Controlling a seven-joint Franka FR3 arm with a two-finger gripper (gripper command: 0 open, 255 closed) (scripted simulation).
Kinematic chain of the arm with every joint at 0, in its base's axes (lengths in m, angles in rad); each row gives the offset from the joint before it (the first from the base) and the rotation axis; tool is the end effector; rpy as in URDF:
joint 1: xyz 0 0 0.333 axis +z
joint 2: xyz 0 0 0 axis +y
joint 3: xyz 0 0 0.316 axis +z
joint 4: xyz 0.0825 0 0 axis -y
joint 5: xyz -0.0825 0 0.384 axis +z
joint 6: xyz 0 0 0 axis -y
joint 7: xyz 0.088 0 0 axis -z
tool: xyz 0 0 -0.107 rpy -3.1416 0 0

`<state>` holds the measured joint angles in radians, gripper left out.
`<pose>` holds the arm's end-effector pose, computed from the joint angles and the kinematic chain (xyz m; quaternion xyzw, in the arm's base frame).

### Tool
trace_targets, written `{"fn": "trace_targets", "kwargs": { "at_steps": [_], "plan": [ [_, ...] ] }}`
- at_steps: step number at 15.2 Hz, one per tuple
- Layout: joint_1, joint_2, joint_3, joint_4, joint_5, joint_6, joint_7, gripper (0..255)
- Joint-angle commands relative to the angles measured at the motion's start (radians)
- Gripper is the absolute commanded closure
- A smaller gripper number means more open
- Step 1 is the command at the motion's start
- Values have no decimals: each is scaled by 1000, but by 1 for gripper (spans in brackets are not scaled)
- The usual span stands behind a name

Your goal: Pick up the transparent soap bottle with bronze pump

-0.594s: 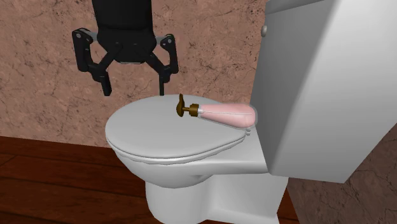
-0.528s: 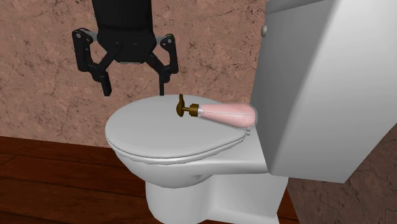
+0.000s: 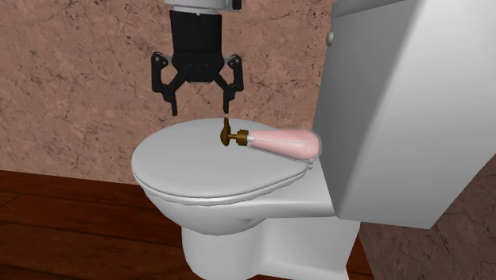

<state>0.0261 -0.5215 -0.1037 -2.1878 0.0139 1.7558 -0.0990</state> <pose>0.4004 -0.0379 0.5937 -0.9984 -0.0154 -0.0460 0.0290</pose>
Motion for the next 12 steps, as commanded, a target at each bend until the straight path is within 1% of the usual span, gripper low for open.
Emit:
{"fn": "trace_targets", "kwargs": {
  "at_steps": [1, 6, 11, 12],
  "plan": [
    [3, 85, -22, 53, -4, 22, -46, 0],
    [6, 287, -71, 199, 2, 49, -159, 0],
    [-1, 498, -104, 384, 27, 46, -268, 0],
    [-3, 525, -106, 410, 31, 43, -281, 0]
  ]
}}
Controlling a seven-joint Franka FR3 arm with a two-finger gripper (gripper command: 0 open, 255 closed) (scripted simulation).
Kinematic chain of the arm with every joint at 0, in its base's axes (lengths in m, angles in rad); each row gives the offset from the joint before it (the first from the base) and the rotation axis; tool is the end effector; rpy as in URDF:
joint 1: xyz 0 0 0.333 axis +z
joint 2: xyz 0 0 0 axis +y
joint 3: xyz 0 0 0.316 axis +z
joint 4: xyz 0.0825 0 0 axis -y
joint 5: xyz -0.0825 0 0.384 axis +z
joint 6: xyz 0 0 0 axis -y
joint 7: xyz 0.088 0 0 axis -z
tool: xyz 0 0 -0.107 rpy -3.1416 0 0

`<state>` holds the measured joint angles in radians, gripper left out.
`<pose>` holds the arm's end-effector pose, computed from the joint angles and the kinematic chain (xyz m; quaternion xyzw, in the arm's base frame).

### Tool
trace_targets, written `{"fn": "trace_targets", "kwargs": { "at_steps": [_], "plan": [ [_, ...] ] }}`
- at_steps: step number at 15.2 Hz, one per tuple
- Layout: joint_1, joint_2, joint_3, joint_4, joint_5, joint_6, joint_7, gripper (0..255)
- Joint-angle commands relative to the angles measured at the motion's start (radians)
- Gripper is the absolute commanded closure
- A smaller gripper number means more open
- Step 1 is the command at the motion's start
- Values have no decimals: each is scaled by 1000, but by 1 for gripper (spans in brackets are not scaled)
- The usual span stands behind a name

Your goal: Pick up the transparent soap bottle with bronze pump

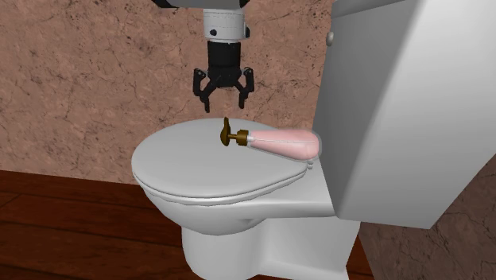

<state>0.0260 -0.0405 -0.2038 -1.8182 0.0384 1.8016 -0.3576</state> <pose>0.5447 -0.0963 0.5487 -0.9960 -0.0856 -0.0171 0.0190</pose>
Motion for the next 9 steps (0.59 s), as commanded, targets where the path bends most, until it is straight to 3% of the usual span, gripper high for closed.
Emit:
{"fn": "trace_targets", "kwargs": {
  "at_steps": [1, 9],
  "plan": [
    [-4, 44, -5, 27, 6, 11, -23, 0],
    [-4, 50, -5, -54, 9, 98, -27, 0]
  ]
}}
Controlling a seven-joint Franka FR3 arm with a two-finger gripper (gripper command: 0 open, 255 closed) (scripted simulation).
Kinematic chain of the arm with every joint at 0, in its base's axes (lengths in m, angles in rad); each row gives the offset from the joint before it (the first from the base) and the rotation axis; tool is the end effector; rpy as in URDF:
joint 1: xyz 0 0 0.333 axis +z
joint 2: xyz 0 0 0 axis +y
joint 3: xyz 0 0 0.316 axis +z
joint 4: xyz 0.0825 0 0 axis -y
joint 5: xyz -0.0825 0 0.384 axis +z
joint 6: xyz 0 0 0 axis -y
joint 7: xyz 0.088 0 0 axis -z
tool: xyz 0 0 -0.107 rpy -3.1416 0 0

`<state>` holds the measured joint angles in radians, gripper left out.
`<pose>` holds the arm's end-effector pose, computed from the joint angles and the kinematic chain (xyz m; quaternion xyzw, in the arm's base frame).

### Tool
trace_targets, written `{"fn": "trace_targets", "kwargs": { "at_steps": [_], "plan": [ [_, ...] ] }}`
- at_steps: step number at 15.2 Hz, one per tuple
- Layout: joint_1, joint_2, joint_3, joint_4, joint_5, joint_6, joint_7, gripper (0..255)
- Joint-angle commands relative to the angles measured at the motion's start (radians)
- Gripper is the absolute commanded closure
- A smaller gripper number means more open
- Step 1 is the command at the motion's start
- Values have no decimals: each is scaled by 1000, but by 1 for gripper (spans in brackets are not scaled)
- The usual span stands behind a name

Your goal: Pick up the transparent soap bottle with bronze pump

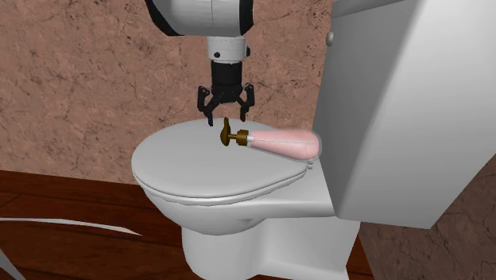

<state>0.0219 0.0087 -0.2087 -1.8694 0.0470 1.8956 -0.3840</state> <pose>0.5569 -0.1014 0.5055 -0.9956 -0.0912 -0.0145 0.0181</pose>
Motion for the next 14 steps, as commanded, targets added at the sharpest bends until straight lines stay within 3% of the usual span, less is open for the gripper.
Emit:
{"fn": "trace_targets", "kwargs": {
  "at_steps": [1, 10, 14],
  "plan": [
    [0, 2, 0, -3, 0, 5, 0, 255],
    [0, 1, 0, -3, 0, 4, -1, 255],
    [0, -4, 0, 45, -1, -49, 2, 255]
  ]
}}
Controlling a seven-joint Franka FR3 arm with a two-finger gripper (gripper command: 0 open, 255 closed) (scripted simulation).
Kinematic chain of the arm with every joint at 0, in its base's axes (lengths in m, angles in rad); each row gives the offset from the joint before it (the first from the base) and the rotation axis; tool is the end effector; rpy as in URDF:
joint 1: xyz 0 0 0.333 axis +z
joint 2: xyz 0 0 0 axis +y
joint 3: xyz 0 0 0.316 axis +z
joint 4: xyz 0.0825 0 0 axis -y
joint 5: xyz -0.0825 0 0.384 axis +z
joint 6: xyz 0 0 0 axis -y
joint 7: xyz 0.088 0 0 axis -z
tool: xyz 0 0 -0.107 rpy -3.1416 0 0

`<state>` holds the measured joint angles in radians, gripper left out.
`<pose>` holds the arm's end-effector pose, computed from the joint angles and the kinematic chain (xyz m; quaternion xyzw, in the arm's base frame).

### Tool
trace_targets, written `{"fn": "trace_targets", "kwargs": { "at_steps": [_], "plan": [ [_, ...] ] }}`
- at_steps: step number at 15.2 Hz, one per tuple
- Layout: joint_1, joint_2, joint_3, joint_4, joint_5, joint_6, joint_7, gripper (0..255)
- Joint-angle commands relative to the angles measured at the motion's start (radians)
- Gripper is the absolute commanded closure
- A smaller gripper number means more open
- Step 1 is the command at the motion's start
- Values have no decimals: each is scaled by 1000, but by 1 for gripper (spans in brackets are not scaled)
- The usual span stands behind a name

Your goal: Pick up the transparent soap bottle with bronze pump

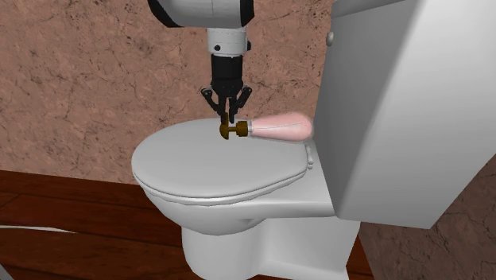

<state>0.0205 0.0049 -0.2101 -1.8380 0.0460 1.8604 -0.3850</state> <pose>0.5565 -0.1030 0.5195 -0.9956 -0.0912 -0.0146 0.0182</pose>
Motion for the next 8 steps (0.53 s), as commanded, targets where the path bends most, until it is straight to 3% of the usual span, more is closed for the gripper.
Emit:
{"fn": "trace_targets", "kwargs": {
  "at_steps": [1, 8],
  "plan": [
    [1, -1, 1, 26, -1, -27, 4, 255],
    [1, 1, 1, 123, -1, -121, 7, 255]
  ]
}}
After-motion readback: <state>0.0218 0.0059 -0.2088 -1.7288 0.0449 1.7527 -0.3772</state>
